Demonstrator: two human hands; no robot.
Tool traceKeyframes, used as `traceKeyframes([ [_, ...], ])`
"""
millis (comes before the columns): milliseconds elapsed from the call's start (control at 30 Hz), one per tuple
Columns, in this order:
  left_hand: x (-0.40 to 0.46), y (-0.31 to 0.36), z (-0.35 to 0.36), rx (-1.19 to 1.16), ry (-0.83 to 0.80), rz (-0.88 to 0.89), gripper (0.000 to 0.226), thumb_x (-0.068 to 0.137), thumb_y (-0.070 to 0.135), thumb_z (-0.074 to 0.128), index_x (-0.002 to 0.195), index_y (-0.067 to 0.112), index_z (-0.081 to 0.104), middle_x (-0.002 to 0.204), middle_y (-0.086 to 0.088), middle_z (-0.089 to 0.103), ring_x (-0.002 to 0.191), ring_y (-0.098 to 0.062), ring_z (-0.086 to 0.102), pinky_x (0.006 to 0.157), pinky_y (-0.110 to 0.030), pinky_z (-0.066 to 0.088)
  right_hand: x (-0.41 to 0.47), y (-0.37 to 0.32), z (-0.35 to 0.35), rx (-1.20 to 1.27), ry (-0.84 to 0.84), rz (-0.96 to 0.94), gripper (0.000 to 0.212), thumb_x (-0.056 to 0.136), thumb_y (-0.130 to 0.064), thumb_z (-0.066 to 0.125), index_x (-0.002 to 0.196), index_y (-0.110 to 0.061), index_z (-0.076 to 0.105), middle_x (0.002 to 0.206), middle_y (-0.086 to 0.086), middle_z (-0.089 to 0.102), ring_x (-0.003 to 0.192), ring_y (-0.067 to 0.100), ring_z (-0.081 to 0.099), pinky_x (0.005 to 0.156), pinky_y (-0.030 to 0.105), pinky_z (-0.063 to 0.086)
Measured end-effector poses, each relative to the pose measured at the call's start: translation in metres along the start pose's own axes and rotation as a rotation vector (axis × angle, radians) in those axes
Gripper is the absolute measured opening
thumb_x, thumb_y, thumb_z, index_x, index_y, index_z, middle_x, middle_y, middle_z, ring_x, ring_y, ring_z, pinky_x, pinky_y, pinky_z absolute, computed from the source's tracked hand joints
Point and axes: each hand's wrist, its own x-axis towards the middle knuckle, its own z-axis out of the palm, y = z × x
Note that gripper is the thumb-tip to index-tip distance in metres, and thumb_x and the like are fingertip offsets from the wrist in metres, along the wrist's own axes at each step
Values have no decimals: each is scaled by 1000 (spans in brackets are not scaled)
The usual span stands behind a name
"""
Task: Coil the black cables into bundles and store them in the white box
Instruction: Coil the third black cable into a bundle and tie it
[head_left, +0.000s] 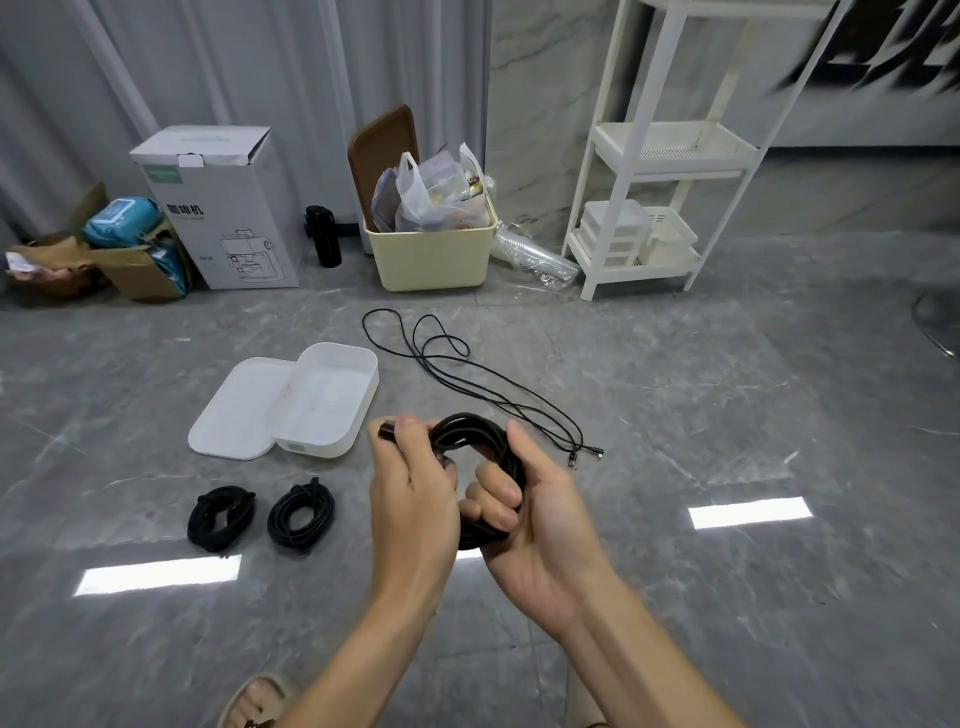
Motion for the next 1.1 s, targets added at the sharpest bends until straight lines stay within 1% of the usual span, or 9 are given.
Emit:
traceKeyframes([
  [67, 1, 0, -1, 42, -13, 80, 32, 98, 43, 30, 94, 21, 53, 51, 9, 52, 47, -4, 48, 45, -18, 43, 0, 2, 0, 20, -2, 29, 29, 100, -38, 50, 88, -13, 57, 46, -5, 22, 37, 9, 23, 45, 21, 40],
  [167, 9, 1, -6, 81, -92, 81, 38, 94, 43, 31, 96, 16, 58, 51, 7, 49, 48, -8, 48, 43, -21, 42, -1, 0, -2, -37, -56, 79, 41, 99, -43, 47, 103, -8, 69, 46, -2, 30, 40, 12, 29, 53, 24, 42],
  [267, 14, 4, -12, 74, -220, 41, 29, 87, 42, 35, 84, 23, 57, 60, -6, 56, 49, -20, 50, 41, -27, 41, -4, -7, -4, -108, -122, 140, 52, 98, -48, 45, 76, -12, 75, 50, 3, 43, 44, 17, 43, 54, 26, 47],
  [333, 14, 5, -12, 56, -270, 24, 20, 84, 39, 36, 74, 31, 51, 64, -7, 58, 51, -23, 51, 45, -31, 40, -5, -12, -3, -166, -128, 151, 56, 98, -51, 44, 66, -14, 72, 46, 0, 38, 42, 15, 39, 53, 25, 47],
  [467, 10, 2, -5, 68, -225, -119, 37, 88, 42, 32, 64, 31, 58, 58, -3, 59, 42, -15, 49, 43, -26, 43, -2, -9, -1, -211, -22, 31, 45, 95, -50, 55, 67, -14, 53, 41, -4, 23, 40, 13, 26, 51, 25, 42],
  [567, 10, 5, -3, -38, -171, -257, 39, 94, 33, 35, 69, 17, 61, 54, -2, 51, 37, -12, 43, 35, -23, 38, -4, -8, -2, -254, -86, 39, 43, 92, -49, 56, 68, -15, 54, 43, -3, 28, 40, 12, 30, 54, 26, 46],
  [767, 11, 7, -11, 217, -242, -24, 49, 101, 33, 29, 64, 19, 57, 47, 3, 53, 36, -15, 51, 34, -20, 35, -8, -20, -3, -473, -296, 175, 47, 83, -60, 66, 68, -15, 60, 45, -1, 38, 47, 17, 46, 69, 29, 52],
  [933, 14, 13, -12, 176, -289, -45, 47, 93, 40, 31, 62, 18, 58, 51, 2, 55, 42, -14, 49, 38, -24, 39, -8, -19, -2, -497, -218, 62, 38, 89, -44, 63, 67, -13, 60, 47, 1, 39, 45, 15, 46, 65, 27, 54],
  [1100, 6, 9, -6, 57, -184, -194, 46, 95, 47, 38, 66, 15, 53, 53, -3, 52, 39, -16, 42, 40, -25, 37, -7, -5, -2, -395, -159, -5, 36, 88, -44, 61, 69, -13, 54, 46, -1, 28, 43, 14, 36, 61, 25, 49],
])
